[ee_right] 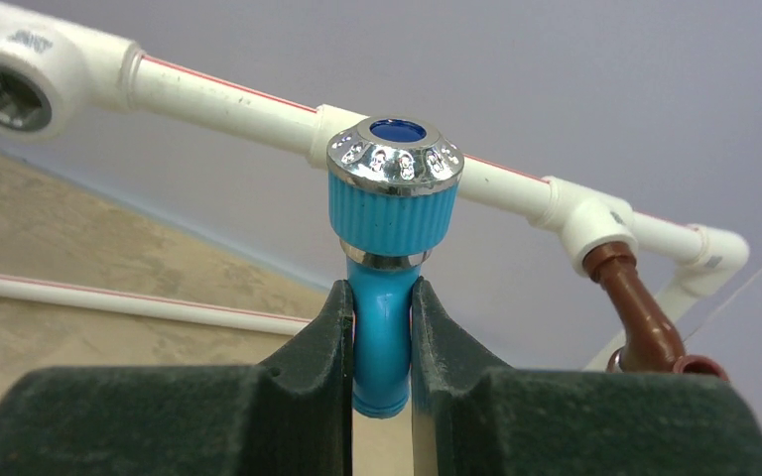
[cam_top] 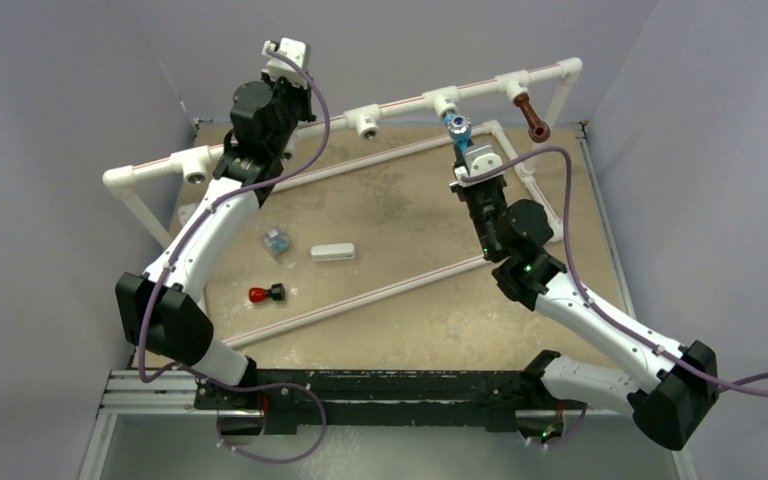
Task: Install the water faucets
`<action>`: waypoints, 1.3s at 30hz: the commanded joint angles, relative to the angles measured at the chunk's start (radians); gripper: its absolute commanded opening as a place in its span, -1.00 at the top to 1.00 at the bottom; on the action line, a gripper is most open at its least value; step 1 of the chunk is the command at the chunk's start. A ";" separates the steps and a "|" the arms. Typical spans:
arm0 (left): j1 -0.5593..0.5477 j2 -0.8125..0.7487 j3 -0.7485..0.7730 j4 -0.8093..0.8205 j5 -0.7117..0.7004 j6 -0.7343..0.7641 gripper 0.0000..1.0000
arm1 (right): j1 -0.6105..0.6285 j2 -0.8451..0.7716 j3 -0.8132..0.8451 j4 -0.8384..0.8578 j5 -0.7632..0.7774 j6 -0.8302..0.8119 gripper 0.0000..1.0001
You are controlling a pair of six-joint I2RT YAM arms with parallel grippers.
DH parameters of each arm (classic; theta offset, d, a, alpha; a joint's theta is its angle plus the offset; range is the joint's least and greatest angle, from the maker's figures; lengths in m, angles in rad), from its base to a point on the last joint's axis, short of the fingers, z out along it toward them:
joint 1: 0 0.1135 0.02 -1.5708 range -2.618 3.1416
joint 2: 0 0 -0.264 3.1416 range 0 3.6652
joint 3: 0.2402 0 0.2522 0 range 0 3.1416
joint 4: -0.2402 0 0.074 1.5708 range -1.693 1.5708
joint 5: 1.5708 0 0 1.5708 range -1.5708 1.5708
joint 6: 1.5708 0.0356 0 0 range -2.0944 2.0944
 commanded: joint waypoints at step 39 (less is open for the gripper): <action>-0.005 -0.001 -0.056 -0.065 0.012 0.035 1.00 | -0.137 -0.134 0.021 -0.154 -0.391 -0.482 1.00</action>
